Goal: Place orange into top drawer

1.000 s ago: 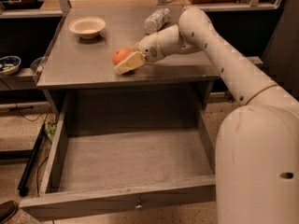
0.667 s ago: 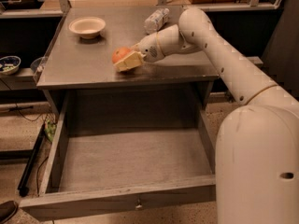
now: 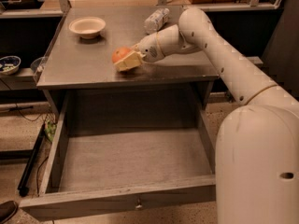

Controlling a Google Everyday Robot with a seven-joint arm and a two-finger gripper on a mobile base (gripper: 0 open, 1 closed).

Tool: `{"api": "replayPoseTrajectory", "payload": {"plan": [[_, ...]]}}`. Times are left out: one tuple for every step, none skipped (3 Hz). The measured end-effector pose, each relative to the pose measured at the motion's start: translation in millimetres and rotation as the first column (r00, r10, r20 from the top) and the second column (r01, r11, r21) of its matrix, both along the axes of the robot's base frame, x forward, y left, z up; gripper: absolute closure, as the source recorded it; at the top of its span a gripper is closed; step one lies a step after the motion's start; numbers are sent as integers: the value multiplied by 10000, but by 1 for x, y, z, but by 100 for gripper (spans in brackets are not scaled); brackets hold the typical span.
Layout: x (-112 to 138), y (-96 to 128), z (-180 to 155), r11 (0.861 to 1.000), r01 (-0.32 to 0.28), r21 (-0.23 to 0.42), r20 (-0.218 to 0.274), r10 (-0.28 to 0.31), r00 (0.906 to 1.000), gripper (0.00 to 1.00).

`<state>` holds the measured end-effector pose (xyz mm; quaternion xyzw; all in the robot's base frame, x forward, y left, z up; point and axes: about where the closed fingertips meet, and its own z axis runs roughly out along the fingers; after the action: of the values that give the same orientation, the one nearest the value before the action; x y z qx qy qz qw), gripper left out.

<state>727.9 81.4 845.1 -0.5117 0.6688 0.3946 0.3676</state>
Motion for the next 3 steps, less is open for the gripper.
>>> {"api": "replayPoseTrajectory", "payload": {"plan": [[0,0,0,10000,2,2,-4,-2,10000,100],[0,1,0,10000,30,20,-51,-30,10000,100],[-1,4,14,9998,170,67,-96,-170,9998,100]]}}
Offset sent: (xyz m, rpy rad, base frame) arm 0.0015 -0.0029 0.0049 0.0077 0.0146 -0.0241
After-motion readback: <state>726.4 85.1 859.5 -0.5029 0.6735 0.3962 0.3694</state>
